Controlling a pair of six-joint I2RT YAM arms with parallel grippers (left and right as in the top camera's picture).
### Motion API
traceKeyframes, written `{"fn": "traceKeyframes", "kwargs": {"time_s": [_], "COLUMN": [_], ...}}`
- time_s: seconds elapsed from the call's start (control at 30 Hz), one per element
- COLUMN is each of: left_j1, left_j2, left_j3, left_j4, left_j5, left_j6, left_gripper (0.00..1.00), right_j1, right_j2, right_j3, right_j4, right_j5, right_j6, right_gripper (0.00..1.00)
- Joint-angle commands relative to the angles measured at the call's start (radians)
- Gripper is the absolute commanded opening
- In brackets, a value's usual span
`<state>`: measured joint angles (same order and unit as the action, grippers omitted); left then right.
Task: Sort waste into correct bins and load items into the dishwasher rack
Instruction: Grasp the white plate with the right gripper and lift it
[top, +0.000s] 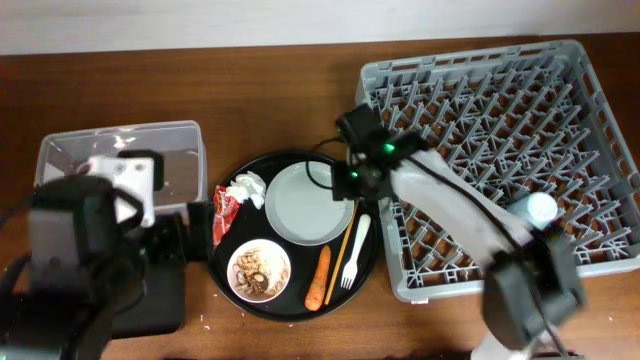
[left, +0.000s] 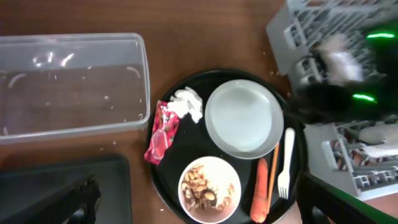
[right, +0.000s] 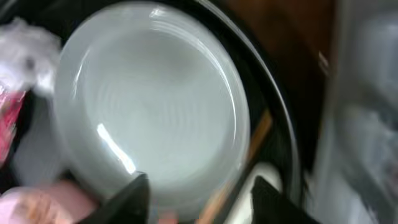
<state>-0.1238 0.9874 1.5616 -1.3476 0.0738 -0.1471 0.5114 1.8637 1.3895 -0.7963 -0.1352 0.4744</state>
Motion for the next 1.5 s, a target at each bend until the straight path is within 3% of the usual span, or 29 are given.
{"fn": "traceKeyframes", "kwargs": {"time_s": [0.0, 0.2, 0.4, 0.47, 0.63, 0.67, 0.83, 0.93, 1.1, 1.17, 1.23, 1.37, 1.47], "left_j1": [0.005, 0.005, 0.005, 0.005, 0.005, 0.005, 0.005, 0.005, 0.005, 0.005, 0.005, 0.005, 0.005], "left_j2": [-0.058, -0.058, -0.058, -0.058, -0.058, -0.058, -0.058, -0.058, -0.058, -0.058, -0.058, -0.058, -0.058], "left_j3": [0.002, 0.002, 0.002, 0.002, 0.002, 0.002, 0.002, 0.002, 0.002, 0.002, 0.002, 0.002, 0.002], "left_j4": [-0.002, -0.002, -0.002, -0.002, -0.002, -0.002, -0.002, -0.002, -0.002, -0.002, -0.002, -0.002, -0.002], "left_j5": [-0.010, -0.010, -0.010, -0.010, -0.010, -0.010, -0.010, -0.011, -0.010, -0.010, -0.010, -0.010, -0.010], "left_j6": [0.006, 0.006, 0.005, 0.006, 0.006, 0.006, 0.006, 0.006, 0.006, 0.006, 0.006, 0.006, 0.006], "left_gripper": [0.99, 0.99, 0.99, 0.99, 0.99, 0.99, 0.99, 0.99, 0.99, 0.99, 0.99, 0.99, 0.99], "right_j1": [0.026, 0.031, 0.032, 0.032, 0.032, 0.032, 0.032, 0.032, 0.032, 0.032, 0.032, 0.032, 0.032], "right_j2": [0.138, 0.195, 0.082, 0.017, -0.053, -0.024, 0.140, 0.165, 0.216, 0.218, 0.206, 0.005, -0.196], "right_j3": [-0.018, -0.018, 0.049, 0.060, 0.058, 0.051, 0.048, 0.047, 0.047, 0.047, 0.047, 0.050, 0.050], "right_j4": [0.010, 0.038, -0.009, -0.020, -0.040, -0.037, 0.004, 0.034, 0.050, 0.055, 0.053, 0.021, -0.040], "right_j5": [-0.008, 0.016, 0.058, 0.067, 0.081, 0.089, 0.095, 0.090, 0.035, 0.031, 0.031, 0.056, 0.215], "right_j6": [0.017, 0.039, 0.018, 0.009, -0.013, -0.013, -0.013, -0.014, -0.014, -0.014, -0.018, -0.033, -0.033], "right_gripper": [0.45, 0.40, 0.10, 0.04, 0.05, 0.25, 0.30, 0.23, 0.22, 0.06, 0.04, 0.04, 0.04]}}
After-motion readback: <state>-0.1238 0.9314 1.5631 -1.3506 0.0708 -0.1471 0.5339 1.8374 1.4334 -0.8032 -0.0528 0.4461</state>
